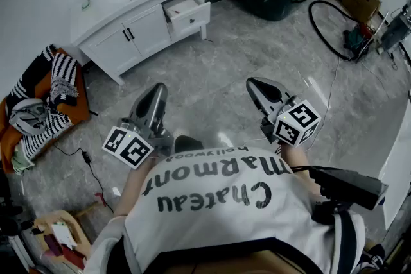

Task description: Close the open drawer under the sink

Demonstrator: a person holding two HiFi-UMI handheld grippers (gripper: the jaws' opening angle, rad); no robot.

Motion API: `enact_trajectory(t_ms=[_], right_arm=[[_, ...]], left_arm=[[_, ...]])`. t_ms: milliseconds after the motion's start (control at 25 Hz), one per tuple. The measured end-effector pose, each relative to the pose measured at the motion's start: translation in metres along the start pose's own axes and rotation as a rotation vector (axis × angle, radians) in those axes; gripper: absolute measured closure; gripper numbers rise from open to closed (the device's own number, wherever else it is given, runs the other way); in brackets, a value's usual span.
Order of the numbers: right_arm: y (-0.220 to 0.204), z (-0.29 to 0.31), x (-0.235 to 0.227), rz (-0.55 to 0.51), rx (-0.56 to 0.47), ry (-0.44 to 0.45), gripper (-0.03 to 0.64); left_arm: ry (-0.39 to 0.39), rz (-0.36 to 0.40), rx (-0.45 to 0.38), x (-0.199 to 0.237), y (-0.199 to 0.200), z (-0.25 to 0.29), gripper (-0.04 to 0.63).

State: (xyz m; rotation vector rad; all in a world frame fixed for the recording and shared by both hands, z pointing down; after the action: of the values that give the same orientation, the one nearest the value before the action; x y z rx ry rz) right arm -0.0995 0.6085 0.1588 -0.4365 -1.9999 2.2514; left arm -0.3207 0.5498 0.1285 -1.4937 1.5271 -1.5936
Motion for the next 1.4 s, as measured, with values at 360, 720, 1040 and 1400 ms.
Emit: enact_trajectory(t_ms=[360, 720, 1040, 1400], right_arm=[[0.003, 0.003, 0.0, 0.024, -0.01, -0.002, 0.605], [0.029, 0.01, -0.006, 0.298, -0.188, 0.104, 0.604], [0.039, 0.059, -0.052, 0.254, -0.225, -0.015, 0.604], [0.058, 0.17, -0.097, 0.09, -0.134, -0.069, 0.604]], left_arm=[[0.021, -0.001, 0.0, 0.007, 0.002, -0.005, 0.586], [0.001, 0.032, -0.011, 0.036, 0.001, 0.003, 0.586], [-0.065, 0.125, 0.077, 0.093, 0.002, 0.066, 0.587], [-0.085, 0.082, 0.066, 0.195, 0.042, 0.144, 0.586]])
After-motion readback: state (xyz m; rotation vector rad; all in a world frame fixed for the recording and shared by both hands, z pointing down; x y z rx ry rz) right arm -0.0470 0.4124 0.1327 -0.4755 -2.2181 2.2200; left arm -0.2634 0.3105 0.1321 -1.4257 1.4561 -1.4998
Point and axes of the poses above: the fingertips, and each gripper's own axes: z forward along the fingers, x to its left, y out of its top, the point moved 1 cm from there along -z, backward along the fingers, and after that the axes turned 12 degrees about -y, right-handed, at the moved point
